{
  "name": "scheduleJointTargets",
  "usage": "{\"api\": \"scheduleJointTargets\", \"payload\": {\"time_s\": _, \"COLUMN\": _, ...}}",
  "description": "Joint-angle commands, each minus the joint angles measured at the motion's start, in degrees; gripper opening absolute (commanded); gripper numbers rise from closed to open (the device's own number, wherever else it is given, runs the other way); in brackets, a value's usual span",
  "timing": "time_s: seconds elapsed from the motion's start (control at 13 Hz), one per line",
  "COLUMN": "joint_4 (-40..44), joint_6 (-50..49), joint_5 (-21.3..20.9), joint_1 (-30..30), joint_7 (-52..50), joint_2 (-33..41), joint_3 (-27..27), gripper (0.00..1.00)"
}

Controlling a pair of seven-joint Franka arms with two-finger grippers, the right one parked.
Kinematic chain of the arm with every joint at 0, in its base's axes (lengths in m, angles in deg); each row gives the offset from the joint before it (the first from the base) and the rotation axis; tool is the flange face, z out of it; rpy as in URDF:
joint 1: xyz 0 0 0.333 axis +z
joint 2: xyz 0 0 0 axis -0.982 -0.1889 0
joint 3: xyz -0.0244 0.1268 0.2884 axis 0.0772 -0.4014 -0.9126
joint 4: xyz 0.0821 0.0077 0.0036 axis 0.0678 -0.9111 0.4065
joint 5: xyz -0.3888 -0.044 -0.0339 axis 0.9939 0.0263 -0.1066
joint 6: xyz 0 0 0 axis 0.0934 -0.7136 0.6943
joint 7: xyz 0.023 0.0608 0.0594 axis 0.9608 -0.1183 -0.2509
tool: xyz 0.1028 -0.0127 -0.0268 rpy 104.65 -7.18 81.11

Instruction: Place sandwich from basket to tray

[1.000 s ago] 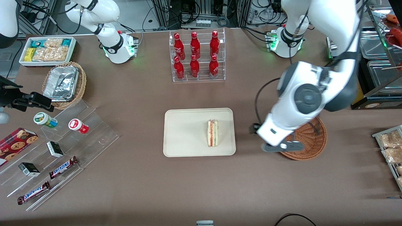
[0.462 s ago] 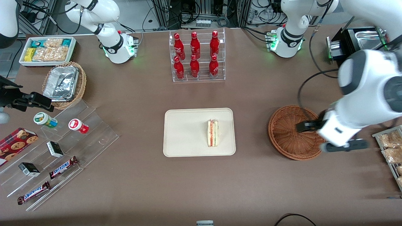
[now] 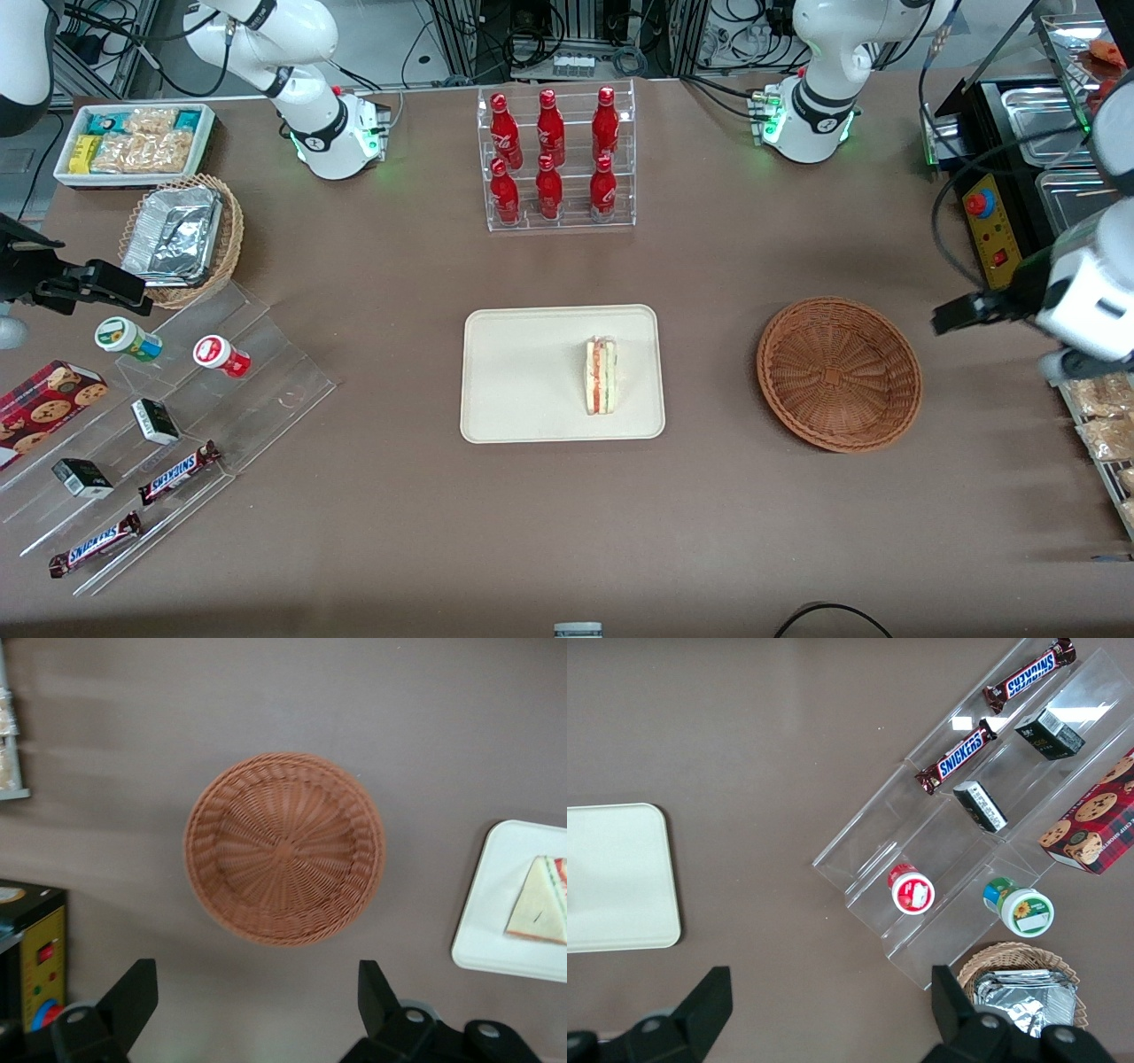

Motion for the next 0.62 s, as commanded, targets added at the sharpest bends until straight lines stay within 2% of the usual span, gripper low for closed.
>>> {"api": "scheduleJointTargets", "payload": {"time_s": 0.0, "joint_4": -6.36, "joint_6": 0.13, "joint_5": -0.08, "joint_1": 1.38, "joint_7": 1.15, "joint_2": 7.26, "joint_3": 0.10, "gripper": 1.00}}
{"api": "scheduleJointTargets", "payload": {"time_s": 0.23, "joint_4": -5.75, "joint_6": -1.45, "joint_5": -0.43, "joint_1": 1.56, "joint_7": 1.42, "joint_2": 10.17, "joint_3": 0.01, "gripper": 1.00}}
{"api": "scheduleJointTargets", "payload": {"time_s": 0.54, "joint_4": -5.84, "joint_6": -2.06, "joint_5": -0.43, "joint_1": 1.56, "joint_7": 6.34, "joint_2": 10.35, "joint_3": -2.02, "gripper": 1.00}}
